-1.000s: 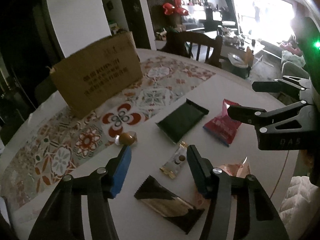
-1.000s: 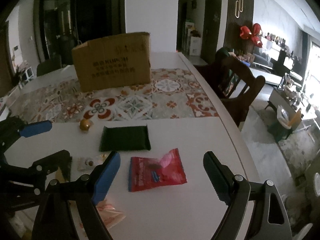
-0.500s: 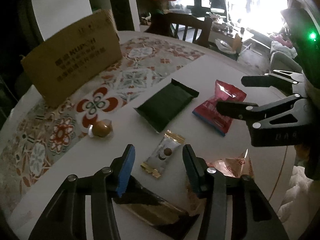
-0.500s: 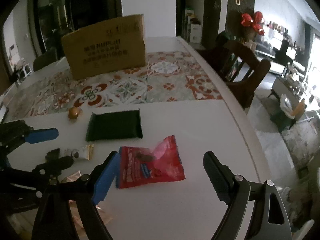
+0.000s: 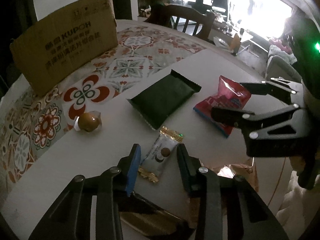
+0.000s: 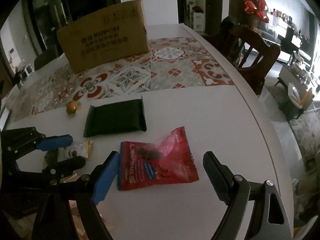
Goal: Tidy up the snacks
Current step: 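Grasp the white-and-gold wrapped candy with the left tool while the right tool grasps the red packet, then carry the candy and red packet into the cardboard box and open both tools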
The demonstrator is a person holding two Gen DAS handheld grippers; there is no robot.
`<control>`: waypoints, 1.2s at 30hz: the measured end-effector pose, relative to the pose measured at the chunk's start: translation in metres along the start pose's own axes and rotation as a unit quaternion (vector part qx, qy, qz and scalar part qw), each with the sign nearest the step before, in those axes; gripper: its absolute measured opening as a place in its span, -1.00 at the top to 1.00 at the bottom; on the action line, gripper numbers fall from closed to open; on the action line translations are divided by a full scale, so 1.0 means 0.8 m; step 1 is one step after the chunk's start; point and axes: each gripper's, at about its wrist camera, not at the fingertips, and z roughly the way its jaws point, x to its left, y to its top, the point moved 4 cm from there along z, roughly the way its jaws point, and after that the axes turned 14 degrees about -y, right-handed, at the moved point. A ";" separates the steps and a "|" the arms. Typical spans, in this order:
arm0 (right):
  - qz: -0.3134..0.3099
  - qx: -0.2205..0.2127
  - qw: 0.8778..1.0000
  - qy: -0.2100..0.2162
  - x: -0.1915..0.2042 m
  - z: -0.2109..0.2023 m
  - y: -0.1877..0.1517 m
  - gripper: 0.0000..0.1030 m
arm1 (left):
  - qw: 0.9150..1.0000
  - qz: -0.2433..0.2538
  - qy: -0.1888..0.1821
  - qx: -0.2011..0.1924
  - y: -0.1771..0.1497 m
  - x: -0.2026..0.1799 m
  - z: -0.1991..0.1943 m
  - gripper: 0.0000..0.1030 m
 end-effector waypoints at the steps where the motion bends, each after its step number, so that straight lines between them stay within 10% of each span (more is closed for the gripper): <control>1: -0.004 0.000 1.000 -0.002 0.002 0.001 -0.001 -0.62 | 1.000 -0.001 0.001 -0.001 -0.001 0.000 -0.001 0.30; 16: -0.013 -0.019 1.000 0.010 0.007 -0.010 -0.003 0.49 | 1.000 0.009 0.003 -0.015 -0.003 -0.008 -0.011 0.62; 36: -0.013 -0.084 0.996 0.028 0.012 -0.076 0.017 0.59 | 0.995 -0.002 0.029 -0.098 0.019 -0.016 -0.069 0.62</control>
